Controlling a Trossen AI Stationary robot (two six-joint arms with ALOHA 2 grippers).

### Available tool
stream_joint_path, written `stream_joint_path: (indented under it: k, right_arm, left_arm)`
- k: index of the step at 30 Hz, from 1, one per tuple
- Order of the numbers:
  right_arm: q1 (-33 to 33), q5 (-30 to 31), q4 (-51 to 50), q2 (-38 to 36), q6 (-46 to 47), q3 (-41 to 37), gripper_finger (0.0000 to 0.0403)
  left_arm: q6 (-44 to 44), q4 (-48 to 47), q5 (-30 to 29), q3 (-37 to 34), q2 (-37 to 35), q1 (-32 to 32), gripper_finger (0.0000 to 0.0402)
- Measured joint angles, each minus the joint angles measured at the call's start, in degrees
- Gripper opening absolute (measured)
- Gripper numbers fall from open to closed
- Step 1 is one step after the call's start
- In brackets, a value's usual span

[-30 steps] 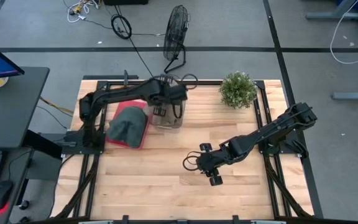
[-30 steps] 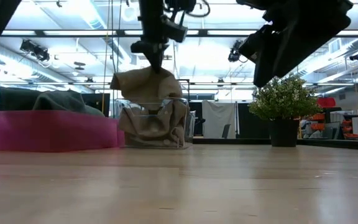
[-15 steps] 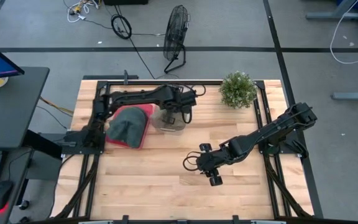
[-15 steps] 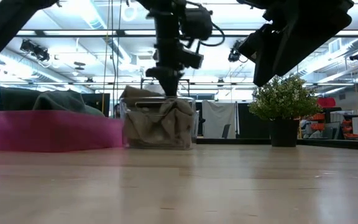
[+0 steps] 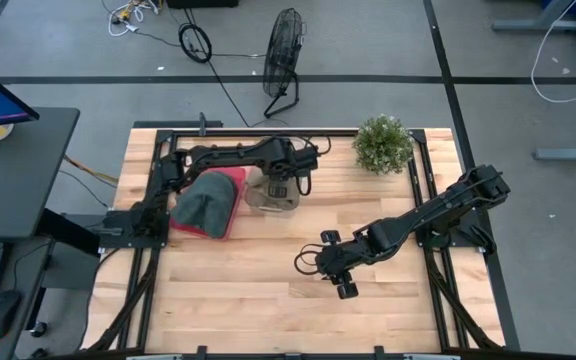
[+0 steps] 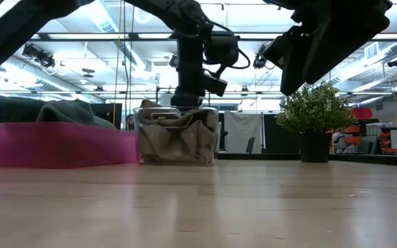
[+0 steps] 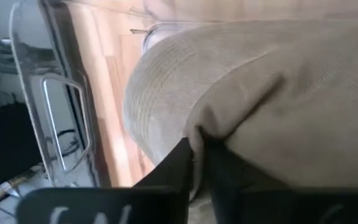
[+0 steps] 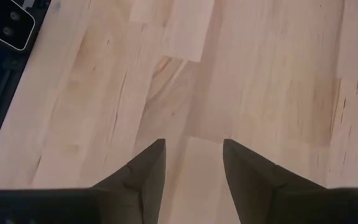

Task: Pick & Place hat
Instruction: Put the brown cap into the transparent bin

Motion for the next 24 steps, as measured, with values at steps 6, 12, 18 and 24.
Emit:
stream_joint_path:
  k: [6,12,18,24]
  right_arm:
    - [0.0,0.0,0.0,0.0,-1.5,0.0,0.0164]
    - [0.0,0.0,-0.1,0.0,-1.7,0.0,0.0164]
    - [0.0,0.0,-0.7,0.0,-1.2,0.0,0.0164]
    - [0.0,0.0,-1.0,0.0,-1.0,0.0,0.0164]
  left_arm:
    - [-1.9,-7.9,1.1,4.5,-0.9,-1.3,0.0107]
    - [-4.2,-17.1,0.9,12.0,-1.0,-4.3,0.017]
    - [-14.5,-26.2,0.7,23.3,-2.2,-7.2,0.0187]
    - [-20.1,-25.9,0.8,24.1,-11.0,-7.9,0.0187]
